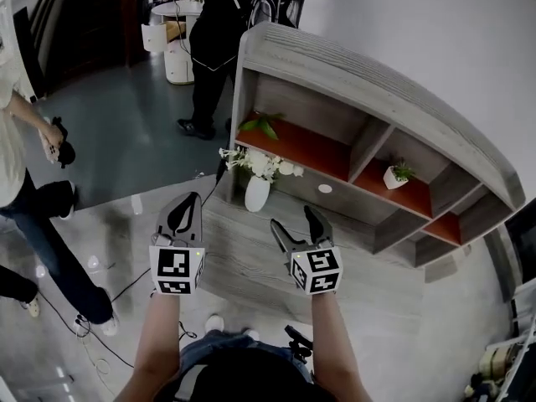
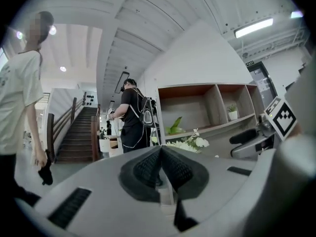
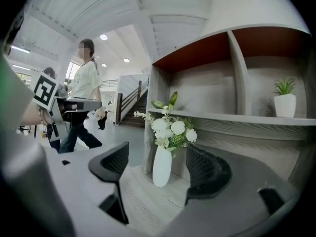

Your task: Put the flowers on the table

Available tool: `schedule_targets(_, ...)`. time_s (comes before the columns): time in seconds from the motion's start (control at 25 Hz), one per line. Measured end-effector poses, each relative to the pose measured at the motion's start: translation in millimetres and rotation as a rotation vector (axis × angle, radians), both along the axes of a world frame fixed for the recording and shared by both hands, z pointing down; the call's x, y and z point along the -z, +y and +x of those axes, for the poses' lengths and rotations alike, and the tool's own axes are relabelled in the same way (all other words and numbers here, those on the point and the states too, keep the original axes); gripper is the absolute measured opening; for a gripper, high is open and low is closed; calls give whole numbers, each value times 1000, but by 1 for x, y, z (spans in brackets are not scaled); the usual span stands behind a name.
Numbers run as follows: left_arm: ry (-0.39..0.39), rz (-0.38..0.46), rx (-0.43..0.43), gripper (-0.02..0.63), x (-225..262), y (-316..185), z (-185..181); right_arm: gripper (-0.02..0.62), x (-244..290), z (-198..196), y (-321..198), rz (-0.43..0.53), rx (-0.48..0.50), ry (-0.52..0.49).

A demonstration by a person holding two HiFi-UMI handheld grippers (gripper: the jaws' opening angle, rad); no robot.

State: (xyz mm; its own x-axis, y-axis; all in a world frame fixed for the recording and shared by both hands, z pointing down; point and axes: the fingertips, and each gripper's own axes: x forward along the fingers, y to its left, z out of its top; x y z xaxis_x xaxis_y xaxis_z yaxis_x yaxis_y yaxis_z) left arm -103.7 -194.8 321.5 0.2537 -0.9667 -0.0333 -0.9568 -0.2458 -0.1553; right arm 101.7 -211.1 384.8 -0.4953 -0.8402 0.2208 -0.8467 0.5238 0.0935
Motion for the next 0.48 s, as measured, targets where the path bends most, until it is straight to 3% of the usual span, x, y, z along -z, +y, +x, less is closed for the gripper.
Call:
schedule_targets(0.28,-9,55,-9,12,26,-3,8,346,42,27,15,74,-85,-8)
schedule_targets(0.48,-4,76,-20,12,35,-8,12,209,75,46,26,145,-142,-62)
